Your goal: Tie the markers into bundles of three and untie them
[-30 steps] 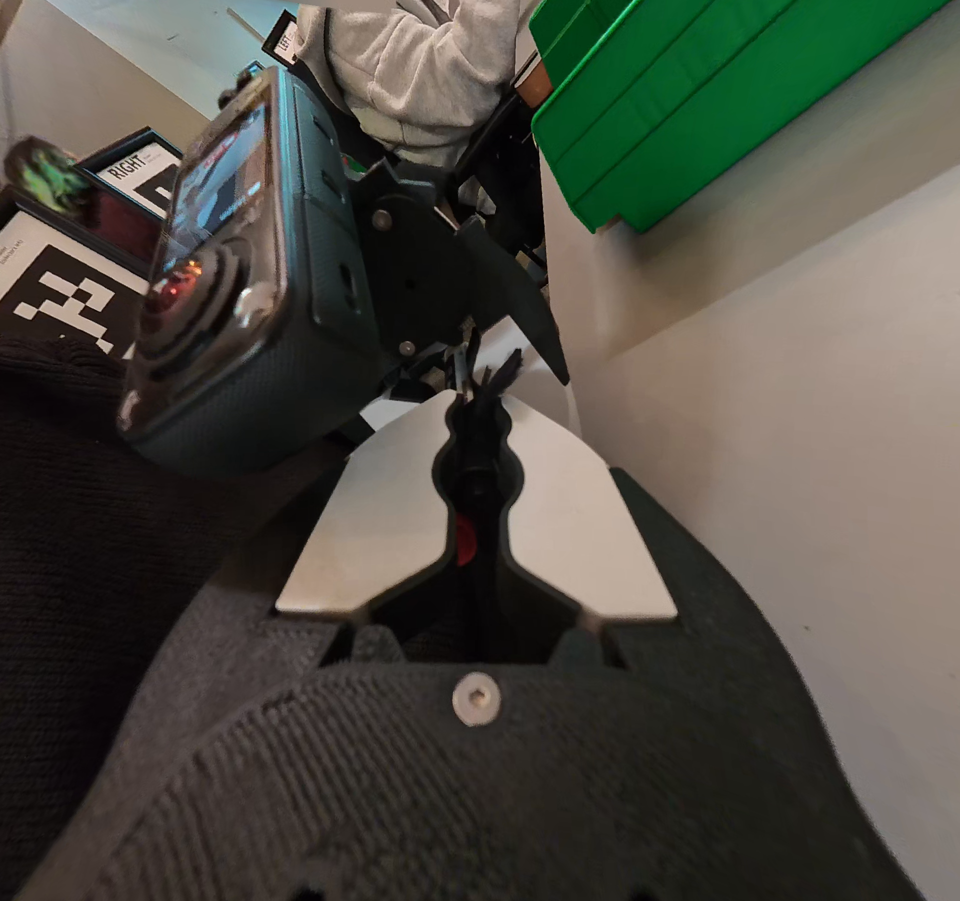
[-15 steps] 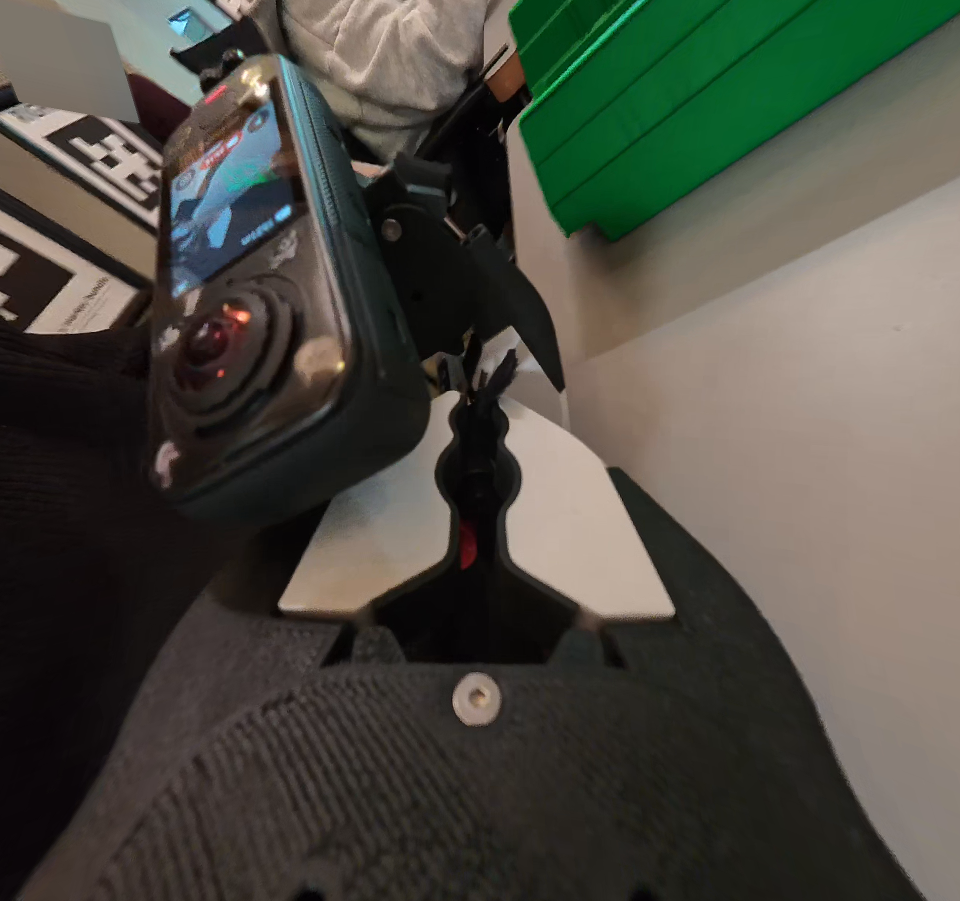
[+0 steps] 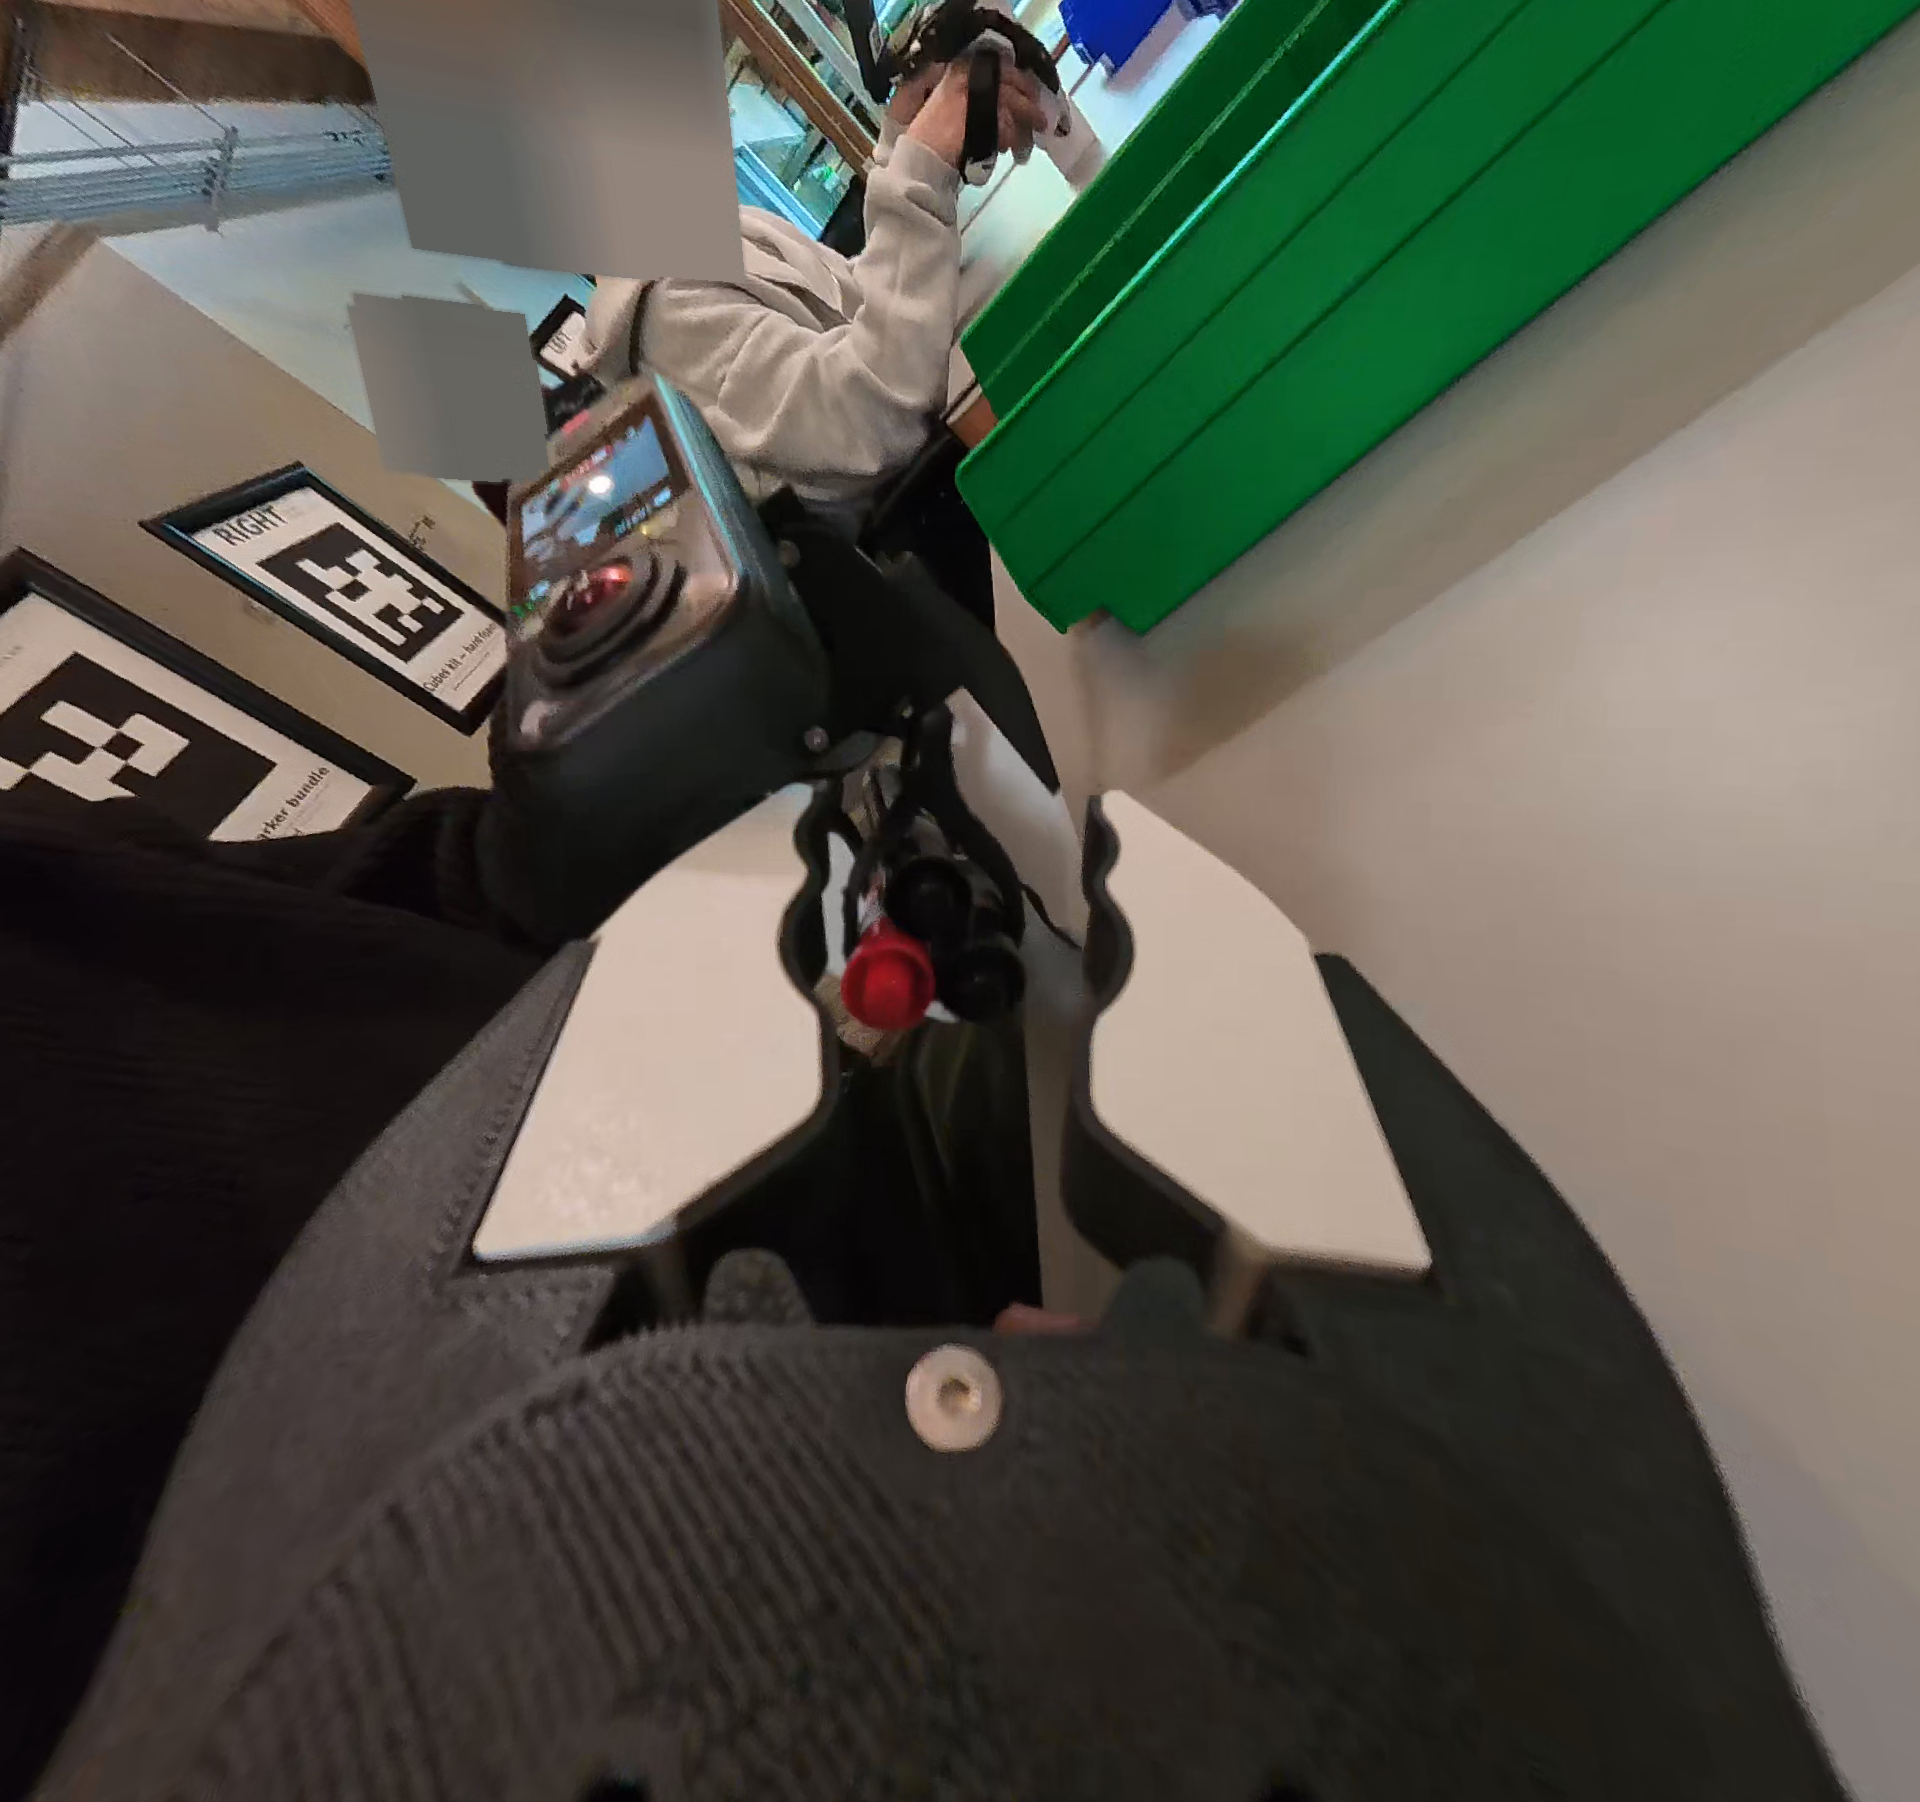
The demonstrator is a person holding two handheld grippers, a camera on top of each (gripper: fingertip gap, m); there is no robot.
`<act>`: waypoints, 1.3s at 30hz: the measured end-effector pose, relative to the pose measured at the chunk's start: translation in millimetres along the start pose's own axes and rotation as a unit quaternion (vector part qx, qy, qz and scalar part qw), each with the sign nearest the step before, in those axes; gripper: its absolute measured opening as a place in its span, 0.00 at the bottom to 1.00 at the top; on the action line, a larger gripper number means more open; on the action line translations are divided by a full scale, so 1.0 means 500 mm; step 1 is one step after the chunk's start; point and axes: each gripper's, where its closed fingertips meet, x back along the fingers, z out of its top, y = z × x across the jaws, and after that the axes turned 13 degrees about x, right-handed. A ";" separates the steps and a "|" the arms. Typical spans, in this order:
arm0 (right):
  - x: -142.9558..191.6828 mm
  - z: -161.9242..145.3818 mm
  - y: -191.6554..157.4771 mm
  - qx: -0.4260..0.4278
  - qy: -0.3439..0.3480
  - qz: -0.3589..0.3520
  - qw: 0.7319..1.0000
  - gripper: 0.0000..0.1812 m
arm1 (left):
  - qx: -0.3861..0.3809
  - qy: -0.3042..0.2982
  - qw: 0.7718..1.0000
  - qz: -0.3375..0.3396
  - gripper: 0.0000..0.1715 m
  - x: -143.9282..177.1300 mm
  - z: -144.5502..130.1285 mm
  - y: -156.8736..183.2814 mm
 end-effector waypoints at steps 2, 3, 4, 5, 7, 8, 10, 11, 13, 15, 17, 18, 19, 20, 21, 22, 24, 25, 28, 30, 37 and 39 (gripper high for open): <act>-0.002 -0.020 0.009 0.008 -0.024 -0.014 1.000 0.25 | 0.008 0.001 1.000 0.002 0.24 0.003 -0.001 -0.008; -0.004 -0.032 0.015 0.010 -0.038 -0.025 0.999 0.25 | 0.012 -0.001 1.000 0.003 0.24 0.005 -0.002 -0.013; -0.007 -0.043 0.019 0.010 -0.049 -0.035 0.998 0.25 | 0.017 -0.003 1.000 0.005 0.24 0.006 -0.003 -0.018; -0.008 -0.052 0.024 0.004 -0.056 -0.045 0.997 0.24 | 0.021 -0.007 1.000 0.009 0.24 0.007 -0.006 -0.024; -0.008 -0.058 0.030 -0.013 -0.049 -0.058 0.997 0.22 | 0.027 -0.016 0.999 0.017 0.24 0.008 -0.010 -0.036; -0.005 -0.055 0.030 -0.022 -0.036 -0.058 0.997 0.21 | 0.029 -0.020 0.999 0.018 0.24 0.008 -0.011 -0.040; 0.005 -0.050 0.036 -0.039 -0.017 -0.068 0.997 0.20 | 0.027 -0.023 0.999 0.021 0.24 0.010 -0.007 -0.047; 0.014 -0.051 0.043 -0.045 -0.012 -0.082 0.996 0.19 | 0.025 -0.023 0.999 0.023 0.24 0.012 -0.004 -0.049; 0.038 -0.054 0.066 -0.053 -0.008 -0.121 0.991 0.17 | 0.019 -0.026 0.999 0.026 0.24 0.014 0.001 -0.054; 0.064 -0.061 0.086 -0.058 -0.009 -0.157 0.986 0.14 | 0.016 -0.032 0.999 0.029 0.25 0.014 0.003 -0.060; 0.081 -0.073 0.097 -0.068 -0.017 -0.180 0.981 0.11 | 0.014 -0.032 0.999 0.027 0.25 0.014 0.009 -0.065; 0.084 -0.078 0.098 -0.075 -0.018 -0.184 0.980 0.11 | 0.014 -0.031 0.999 0.027 0.25 0.016 0.014 -0.068; 0.083 -0.084 0.096 -0.081 -0.019 -0.186 0.979 0.11 | 0.013 -0.029 0.999 0.026 0.25 0.017 0.018 -0.070; 0.079 -0.090 0.093 -0.086 -0.021 -0.185 0.979 0.10 | 0.012 -0.026 0.999 0.026 0.25 0.019 0.024 -0.071; 0.071 -0.096 0.090 -0.093 -0.021 -0.184 0.978 0.10 | 0.011 -0.022 0.999 0.023 0.25 0.021 0.029 -0.070; 0.062 -0.099 0.087 -0.103 -0.015 -0.181 0.978 0.09 | 0.008 -0.018 1.000 0.016 0.25 0.021 0.035 -0.066; 0.042 -0.093 0.077 -0.133 0.015 -0.160 0.978 0.09 | -0.001 -0.012 1.000 0.005 0.25 0.021 0.044 -0.057; 0.034 -0.089 0.072 -0.151 0.034 -0.146 0.977 0.09 | -0.006 -0.011 1.000 0.003 0.25 0.021 0.048 -0.055; 0.020 -0.083 0.059 -0.199 0.082 -0.106 0.971 0.06 | -0.013 -0.005 1.000 -0.002 0.24 0.021 0.060 -0.046; 0.016 -0.086 0.056 -0.217 0.095 -0.092 0.967 0.05 | -0.017 -0.004 1.000 -0.005 0.25 0.022 0.063 -0.041; -0.006 -0.098 0.048 -0.210 0.072 -0.087 0.971 0.06 | -0.026 0.005 1.000 -0.013 0.22 0.025 0.071 -0.028; -0.014 -0.101 0.044 -0.208 0.067 -0.085 0.972 0.06 | -0.030 0.006 0.999 -0.018 0.21 0.025 0.073 -0.021</act>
